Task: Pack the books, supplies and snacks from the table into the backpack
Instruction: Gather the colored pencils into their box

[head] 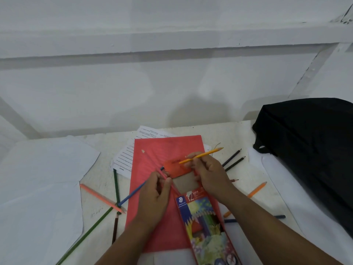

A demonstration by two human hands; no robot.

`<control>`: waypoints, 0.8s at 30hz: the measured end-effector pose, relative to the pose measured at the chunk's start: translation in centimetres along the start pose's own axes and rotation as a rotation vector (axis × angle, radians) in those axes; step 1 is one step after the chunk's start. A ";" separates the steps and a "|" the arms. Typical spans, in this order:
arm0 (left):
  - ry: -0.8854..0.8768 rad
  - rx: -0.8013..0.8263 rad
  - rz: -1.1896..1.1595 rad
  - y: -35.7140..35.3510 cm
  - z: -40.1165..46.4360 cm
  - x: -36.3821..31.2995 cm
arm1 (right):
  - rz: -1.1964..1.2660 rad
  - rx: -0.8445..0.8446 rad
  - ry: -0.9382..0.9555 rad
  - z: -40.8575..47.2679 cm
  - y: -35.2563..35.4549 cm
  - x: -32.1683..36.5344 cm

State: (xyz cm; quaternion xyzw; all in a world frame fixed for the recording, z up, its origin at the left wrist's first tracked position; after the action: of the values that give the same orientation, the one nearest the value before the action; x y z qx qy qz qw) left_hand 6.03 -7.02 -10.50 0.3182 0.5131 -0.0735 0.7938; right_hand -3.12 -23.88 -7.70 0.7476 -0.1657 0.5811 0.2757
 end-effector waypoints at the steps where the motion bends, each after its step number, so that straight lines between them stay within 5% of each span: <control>1: -0.008 0.006 0.003 -0.1 0.0 -0.1 | 0.016 -0.003 0.005 0.2 0.1 0.1; 8: -0.011 -0.030 -0.006 0.1 -0.1 0.0 | 0.015 0.132 0.047 -1.0 -0.8 -0.6; 14: 0.022 -0.001 -0.045 -0.2 -0.2 0.9 | -0.330 0.182 0.179 -2.1 -2.7 0.1; 24: -0.133 0.077 0.142 -0.9 0.5 -1.0 | 0.067 -0.023 -0.022 -0.7 -0.3 -1.2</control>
State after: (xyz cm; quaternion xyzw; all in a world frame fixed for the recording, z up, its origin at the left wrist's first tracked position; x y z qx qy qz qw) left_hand 5.52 -8.21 -9.87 0.3786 0.4323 -0.0576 0.8164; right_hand -3.83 -23.29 -8.76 0.7448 -0.2003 0.5799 0.2626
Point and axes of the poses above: each hand's wrist, its own z-axis towards the middle knuckle, its own y-axis out of the back of the hand, x = y × z, the point moved 10 cm from there along z, towards the middle knuckle, and after that the axes turned 6 degrees about -y, right-handed, at the moved point
